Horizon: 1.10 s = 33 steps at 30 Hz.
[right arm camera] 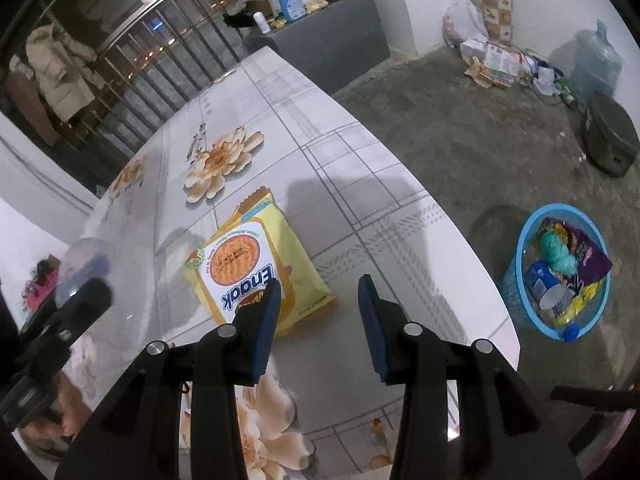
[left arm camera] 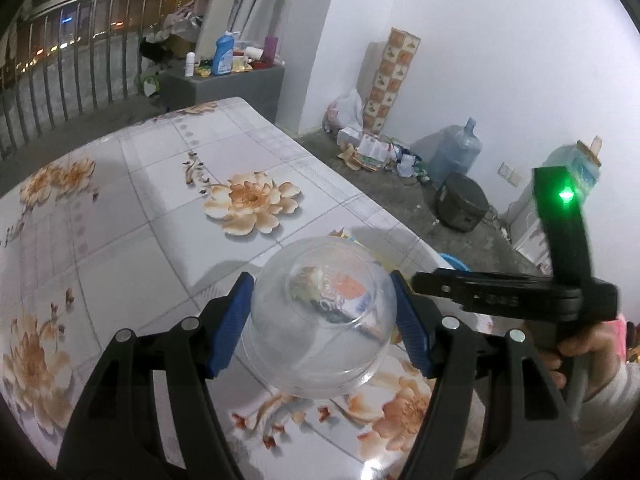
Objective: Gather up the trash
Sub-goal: 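Grasp the yellow snack packet with the right gripper while the left grasps the clear cup, then carry the packet and cup to the wastebasket and open both grippers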
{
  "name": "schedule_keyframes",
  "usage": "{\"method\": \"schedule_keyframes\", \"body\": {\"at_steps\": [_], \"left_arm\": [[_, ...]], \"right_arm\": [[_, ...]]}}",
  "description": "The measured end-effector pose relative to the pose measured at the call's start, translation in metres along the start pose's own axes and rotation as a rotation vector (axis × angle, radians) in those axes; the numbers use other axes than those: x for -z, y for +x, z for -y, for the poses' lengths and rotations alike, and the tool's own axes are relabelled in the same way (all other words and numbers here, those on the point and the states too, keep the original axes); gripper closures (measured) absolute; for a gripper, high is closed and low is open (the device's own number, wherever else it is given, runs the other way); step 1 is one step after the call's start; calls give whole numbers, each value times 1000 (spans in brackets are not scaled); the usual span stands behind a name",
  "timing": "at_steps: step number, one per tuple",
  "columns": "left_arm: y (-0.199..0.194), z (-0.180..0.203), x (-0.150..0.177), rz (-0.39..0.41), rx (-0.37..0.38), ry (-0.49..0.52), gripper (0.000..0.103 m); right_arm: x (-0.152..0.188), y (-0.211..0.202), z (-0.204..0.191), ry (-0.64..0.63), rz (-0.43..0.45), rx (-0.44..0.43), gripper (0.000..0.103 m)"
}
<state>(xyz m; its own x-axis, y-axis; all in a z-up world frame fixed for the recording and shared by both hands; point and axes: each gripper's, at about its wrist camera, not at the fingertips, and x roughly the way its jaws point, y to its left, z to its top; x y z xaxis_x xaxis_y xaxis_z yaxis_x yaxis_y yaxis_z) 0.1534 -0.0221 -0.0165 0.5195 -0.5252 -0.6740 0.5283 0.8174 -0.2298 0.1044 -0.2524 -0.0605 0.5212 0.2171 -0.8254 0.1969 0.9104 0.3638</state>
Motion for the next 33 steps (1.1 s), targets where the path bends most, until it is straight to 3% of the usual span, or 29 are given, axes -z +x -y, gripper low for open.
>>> {"method": "schedule_keyframes", "body": {"at_steps": [6,14,16,21,28,33], "left_arm": [[41,-6,4,-83,-24,7,39],[48,-12,12,-109,-14,-10,39],[49,-12,11,-109,-14,-11,39],[50,-10,11,-109,-25,-3,39],[46,-4,-3,-104,22,-21,39],[51,40,-32,-71,107,59,39]], "right_arm": [[8,-8,18,115,-42,-110,63],[8,15,20,209,-91,-230,64],[5,21,16,204,-85,-236,68],[0,36,9,226,-80,-256,90],[-2,19,18,244,10,-271,98],[-3,-20,53,303,139,-273,99]]}}
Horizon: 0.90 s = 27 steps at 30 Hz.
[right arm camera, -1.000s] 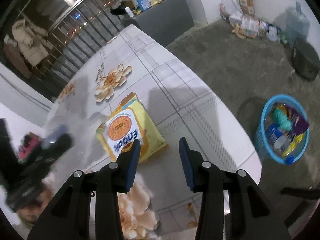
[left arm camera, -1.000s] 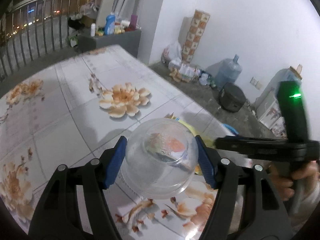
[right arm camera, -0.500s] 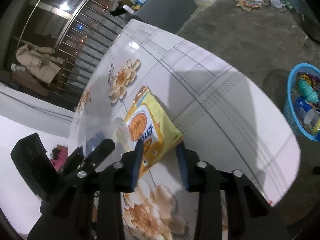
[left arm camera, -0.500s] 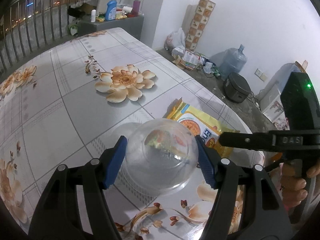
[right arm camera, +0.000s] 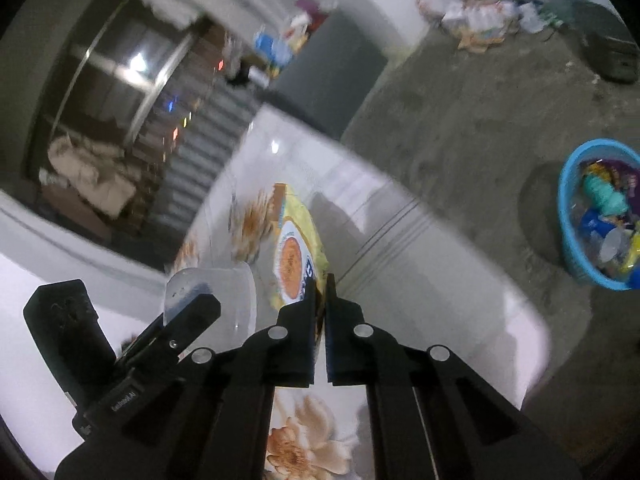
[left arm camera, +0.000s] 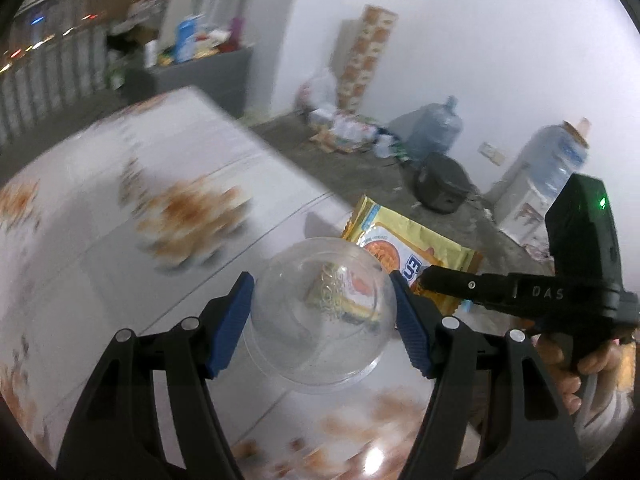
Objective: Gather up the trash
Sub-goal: 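Carry the packet and cup to the wastebasket and open both grippers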
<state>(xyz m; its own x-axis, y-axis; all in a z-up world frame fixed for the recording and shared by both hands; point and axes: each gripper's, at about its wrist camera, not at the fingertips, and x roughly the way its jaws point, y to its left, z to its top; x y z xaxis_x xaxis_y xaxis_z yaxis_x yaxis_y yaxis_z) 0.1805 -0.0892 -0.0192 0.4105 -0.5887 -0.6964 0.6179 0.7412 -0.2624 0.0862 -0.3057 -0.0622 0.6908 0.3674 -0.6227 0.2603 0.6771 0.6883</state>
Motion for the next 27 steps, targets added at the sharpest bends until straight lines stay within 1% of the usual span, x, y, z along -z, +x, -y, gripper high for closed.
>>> {"method": "schedule_keyframes", "body": {"at_steps": [3,5,7,8,11,13,15,17,19,21,22,23,24,25,26,27], "left_arm": [[19,36,-20,-11,70,50,39],[35,62,-32,-30,116,81,39],[60,95,-43,-72,168,121,39],[68,106,-45,-87,181,135,39],[114,147,-54,-172,229,170,39],[156,166,-57,-262,242,152,39],[204,185,-52,-367,246,146,38],[243,200,-45,-438,224,150,38],[284,213,-35,-512,197,146,38],[324,222,-25,-574,187,120,38],[340,224,-20,-596,179,105,38],[362,226,-13,-624,156,90,36],[374,229,-9,-637,143,91,27],[387,230,-4,-644,119,90,26],[397,228,-1,-648,94,78,26],[405,226,-1,-657,86,58,25]], "right_arm": [[-11,-41,30,55,119,43,99],[-16,-63,53,99,180,80,99],[-20,-86,83,162,237,121,99],[-21,-96,100,194,263,151,99],[-26,-111,149,262,296,228,99],[-32,-109,183,311,283,253,99],[-38,-101,214,349,263,283,99],[-45,-89,247,377,235,294,99],[-54,-74,280,412,214,335,97],[-59,-61,304,422,179,337,96],[-62,-50,320,439,155,353,95],[-65,-40,336,449,132,349,84],[-65,-31,349,457,106,344,69],[-64,-21,365,482,68,389,66],[-62,-17,374,495,61,420,65],[-61,-17,379,499,62,427,64]]}}
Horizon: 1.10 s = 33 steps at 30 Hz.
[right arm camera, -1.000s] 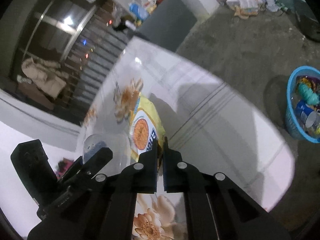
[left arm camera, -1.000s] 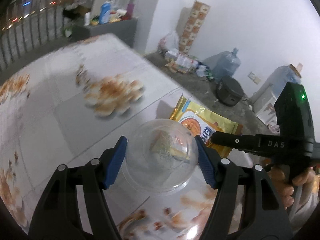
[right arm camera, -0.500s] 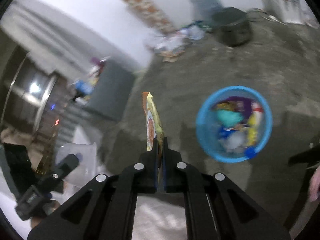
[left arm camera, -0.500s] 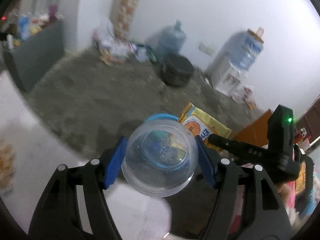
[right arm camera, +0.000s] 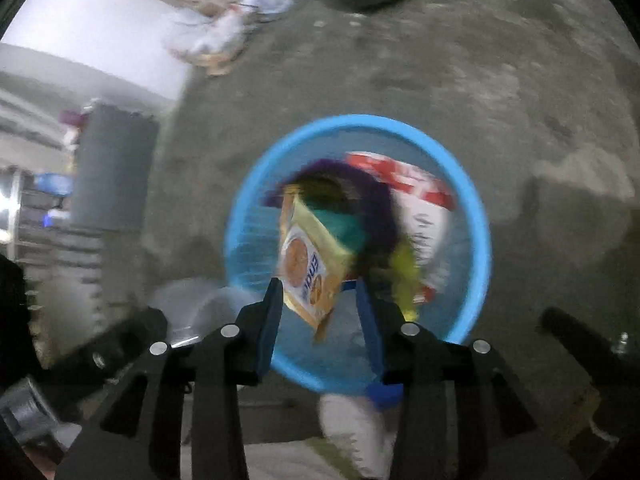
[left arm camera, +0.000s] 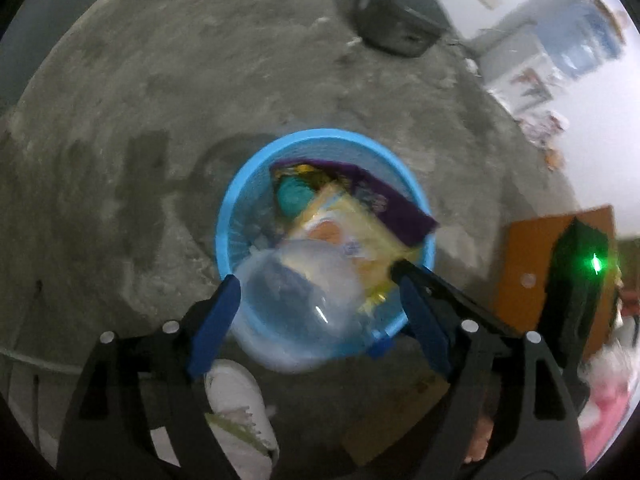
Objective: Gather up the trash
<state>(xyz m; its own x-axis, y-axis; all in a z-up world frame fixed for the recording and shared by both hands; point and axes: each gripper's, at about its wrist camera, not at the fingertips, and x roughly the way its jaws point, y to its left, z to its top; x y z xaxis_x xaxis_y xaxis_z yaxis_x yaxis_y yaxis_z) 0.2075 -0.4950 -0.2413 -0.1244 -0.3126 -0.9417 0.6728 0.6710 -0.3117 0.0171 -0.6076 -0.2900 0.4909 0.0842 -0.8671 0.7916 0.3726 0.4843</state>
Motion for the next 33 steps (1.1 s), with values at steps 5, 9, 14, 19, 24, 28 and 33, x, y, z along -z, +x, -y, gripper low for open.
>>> {"method": "schedule_keyframes", "body": {"at_steps": [5,9,14,19,24,28,33], "left_arm": [[3,-13,-5,8,75,-120,23],[-21,-12,-2,57,114,-115,22],[-100,-13,10,220,183,-71,22],[-202,-13,53,434,145,43,19],[-300,-17,134,666,-16,92,9],[-344,-25,196,767,-210,4,9],[-371,-36,272,876,-438,-116,9]], "right_arm": [[2,-14,14,46,75,-13,55],[2,-39,12,57,151,-13,55],[4,-80,-13,-15,263,6,54],[37,-136,-60,-180,360,47,46],[109,-207,-128,-524,521,82,15],[167,-240,-162,-744,576,73,6],[229,-263,-188,-918,567,20,6]]}}
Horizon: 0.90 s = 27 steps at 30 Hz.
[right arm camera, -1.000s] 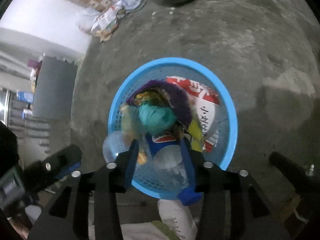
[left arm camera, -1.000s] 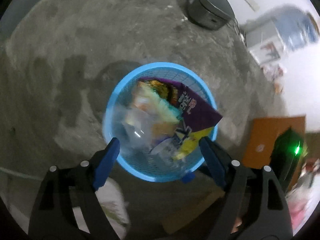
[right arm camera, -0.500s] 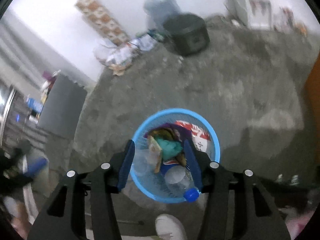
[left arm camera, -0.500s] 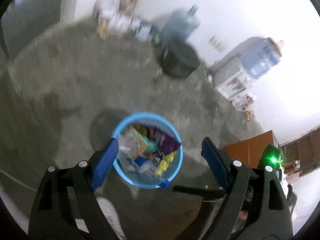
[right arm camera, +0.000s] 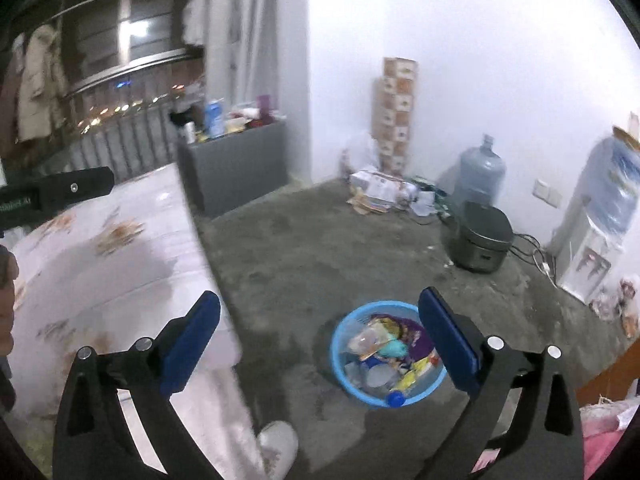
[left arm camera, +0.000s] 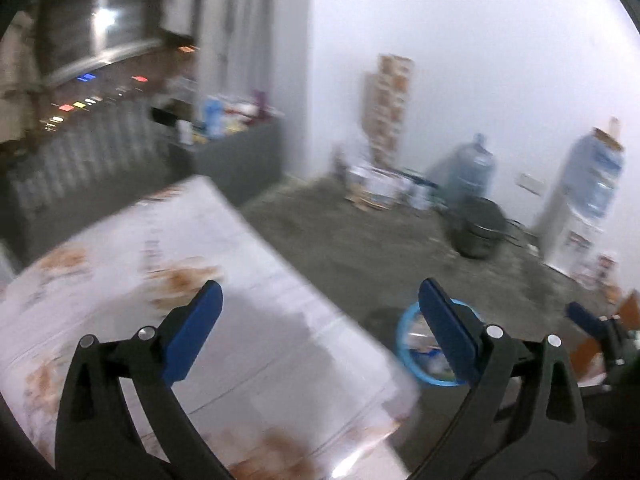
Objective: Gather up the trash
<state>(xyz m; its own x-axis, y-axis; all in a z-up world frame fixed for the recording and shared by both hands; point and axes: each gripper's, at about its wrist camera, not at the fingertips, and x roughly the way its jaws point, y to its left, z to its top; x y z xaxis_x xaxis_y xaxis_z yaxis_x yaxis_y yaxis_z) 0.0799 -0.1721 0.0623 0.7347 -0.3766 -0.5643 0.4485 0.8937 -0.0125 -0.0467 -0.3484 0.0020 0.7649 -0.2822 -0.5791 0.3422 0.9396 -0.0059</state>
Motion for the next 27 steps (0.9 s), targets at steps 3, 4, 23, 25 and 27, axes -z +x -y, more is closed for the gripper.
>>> {"method": "schedule_keyframes", "body": {"at_steps": [3,4,23,25,27], "left_arm": [[-27,-16,19,5,-97,-29,9],[-30,-20,26,-18,-119,-46,9],[-33,-41,95,-261,-251,-106,9],[-31,-40,97,-267,-246,-105,9],[-29,-39,97,-271,-244,-105,9]], "right_arm": [[3,-14,-25,-49,-3,-16,6],[6,-18,-35,-80,1,-21,6],[43,-9,-67,-214,-223,100,6],[43,-10,-61,-196,-230,110,6],[44,-9,-57,-185,-235,121,6]]}}
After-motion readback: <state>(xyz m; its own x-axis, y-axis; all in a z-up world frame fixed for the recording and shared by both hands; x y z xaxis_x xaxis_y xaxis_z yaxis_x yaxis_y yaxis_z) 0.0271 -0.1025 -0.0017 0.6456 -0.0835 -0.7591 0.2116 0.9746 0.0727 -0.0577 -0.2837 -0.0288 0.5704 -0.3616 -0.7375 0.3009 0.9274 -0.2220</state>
